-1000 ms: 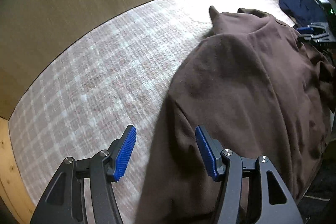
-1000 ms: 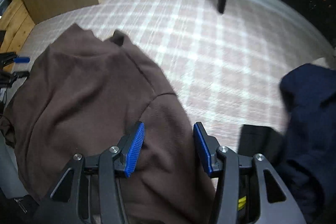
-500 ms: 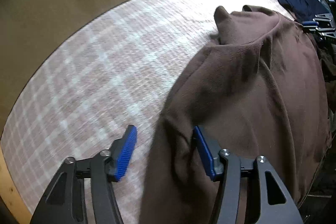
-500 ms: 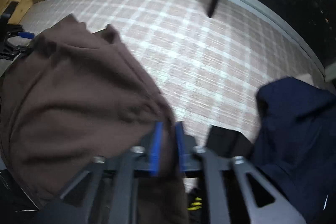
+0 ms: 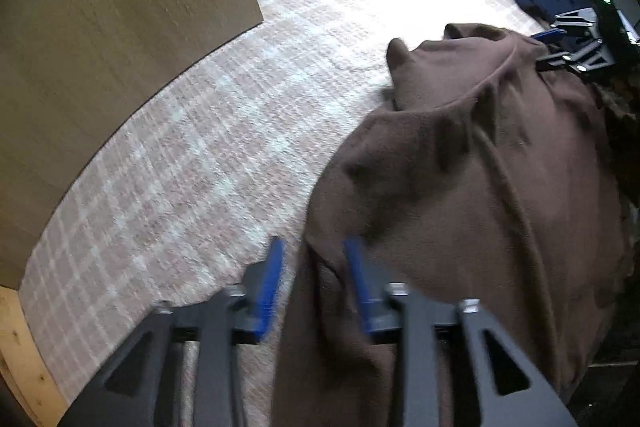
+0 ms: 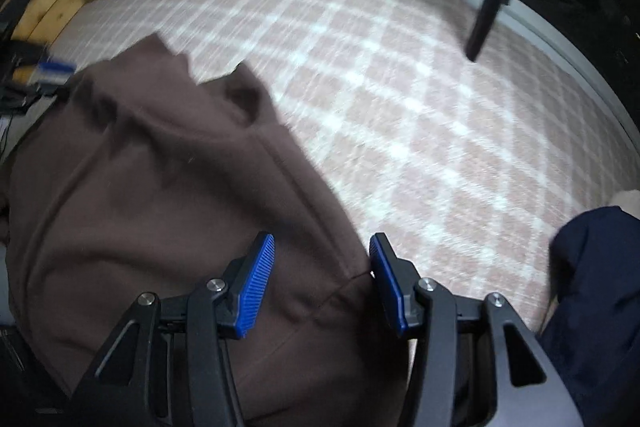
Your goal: Fold clothes
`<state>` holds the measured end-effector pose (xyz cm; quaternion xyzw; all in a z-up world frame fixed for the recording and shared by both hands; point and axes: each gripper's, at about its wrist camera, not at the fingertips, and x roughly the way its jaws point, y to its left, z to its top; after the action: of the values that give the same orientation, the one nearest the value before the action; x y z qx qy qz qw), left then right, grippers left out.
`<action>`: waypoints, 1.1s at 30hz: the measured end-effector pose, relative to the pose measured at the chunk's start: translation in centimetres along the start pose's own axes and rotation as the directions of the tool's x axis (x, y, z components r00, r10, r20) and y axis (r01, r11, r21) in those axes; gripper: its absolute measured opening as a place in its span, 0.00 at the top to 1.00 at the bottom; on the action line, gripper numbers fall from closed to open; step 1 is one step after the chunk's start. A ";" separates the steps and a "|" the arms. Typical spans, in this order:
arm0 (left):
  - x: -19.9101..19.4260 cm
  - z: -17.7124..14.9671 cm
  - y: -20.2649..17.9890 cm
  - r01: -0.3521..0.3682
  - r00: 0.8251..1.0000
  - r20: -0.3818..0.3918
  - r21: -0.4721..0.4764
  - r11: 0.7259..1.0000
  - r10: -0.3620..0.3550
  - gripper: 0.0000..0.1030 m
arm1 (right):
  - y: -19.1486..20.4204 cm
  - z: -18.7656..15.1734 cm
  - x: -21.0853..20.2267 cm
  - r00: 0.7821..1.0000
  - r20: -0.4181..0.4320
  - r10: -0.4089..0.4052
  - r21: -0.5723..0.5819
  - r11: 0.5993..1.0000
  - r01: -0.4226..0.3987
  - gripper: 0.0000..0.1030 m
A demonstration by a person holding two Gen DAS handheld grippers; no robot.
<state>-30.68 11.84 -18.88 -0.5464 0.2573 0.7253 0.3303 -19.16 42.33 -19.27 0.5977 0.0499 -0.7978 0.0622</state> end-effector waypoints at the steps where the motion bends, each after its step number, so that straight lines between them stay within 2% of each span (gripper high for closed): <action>1: 0.3 0.2 -0.2 0.004 1.000 -0.004 0.004 1.000 -0.004 0.59 | 0.3 -0.2 0.0 1.000 -0.002 -0.002 -0.020 1.000 0.002 0.52; 4: 1.5 0.7 -0.8 0.018 1.000 -0.022 0.015 1.000 -0.018 0.59 | 0.7 -0.7 -0.1 1.000 -0.008 -0.008 -0.042 0.999 0.007 0.53; 5: 1.8 0.7 -1.0 0.022 0.999 -0.029 0.015 1.000 -0.022 0.62 | 0.7 -0.7 -0.1 1.000 -0.009 -0.002 -0.031 1.000 0.002 0.59; 6: 1.8 0.7 -1.2 0.020 0.999 -0.024 0.010 1.000 -0.020 0.73 | 0.6 -0.8 -0.1 1.000 -0.010 0.003 -0.020 1.000 -0.003 0.76; 7: 1.8 0.7 -1.4 0.017 1.000 -0.018 0.003 1.000 -0.017 0.83 | 0.6 -0.9 -0.2 1.000 -0.010 0.009 -0.010 1.000 -0.009 0.84; 8: 1.3 0.5 -1.6 0.004 1.000 -0.003 0.001 1.000 -0.004 0.91 | 0.6 -1.0 -0.4 1.000 -0.005 0.015 -0.005 1.000 -0.015 0.87; 9: 0.7 0.3 -1.8 -0.011 1.000 0.015 -0.001 1.000 0.011 0.93 | 0.6 -1.2 -0.6 1.000 0.001 0.020 -0.001 1.000 -0.020 0.89; 14: -5.0 -2.0 -1.6 -0.012 0.989 0.148 -0.049 0.999 0.019 0.94 | 0.6 -2.6 -4.0 0.996 0.079 0.035 0.028 0.999 -0.037 0.92; 17: -9.2 -2.7 -1.0 -0.028 0.973 0.227 -0.066 0.997 0.043 0.94 | 0.4 -3.5 -7.6 0.984 0.163 0.072 0.075 0.994 -0.085 0.92; 21: -14.5 -3.4 -1.1 -0.064 0.946 0.311 -0.081 0.995 0.087 0.94 | 1.2 -3.0 -11.8 0.964 0.257 0.073 0.078 0.992 -0.096 0.92; 24: -18.4 -4.1 -1.1 -0.076 0.915 0.389 -0.086 0.993 0.104 0.94 | 1.9 -3.4 -14.4 0.928 0.366 0.072 0.111 0.987 -0.121 0.92; 27: -19.0 -4.3 -1.4 -0.121 0.901 0.413 -0.060 0.991 0.135 0.94 | 4.2 -4.5 -15.0 0.947 0.321 0.004 0.082 0.996 -0.033 0.92; 28: -19.2 -4.4 -1.5 -0.136 0.896 0.420 -0.051 0.989 0.145 0.94 | 5.0 -5.1 -16.0 0.943 0.331 -0.013 0.077 0.997 -0.014 0.92; 29: -19.7 -4.7 -1.8 -0.145 0.889 0.432 -0.050 0.988 0.152 0.95 | 5.3 -5.5 -16.9 0.936 0.350 -0.020 0.082 0.997 -0.010 0.92; 33: -24.5 -7.2 -3.4 -0.176 0.840 0.514 -0.046 0.983 0.174 0.95 | 7.4 -8.2 -23.6 0.881 0.465 -0.085 0.118 0.992 0.033 0.93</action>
<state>-19.13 3.93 2.68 -0.3058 0.2094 0.8718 0.3204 -3.67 37.21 1.10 0.3878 0.0091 -0.9216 0.0162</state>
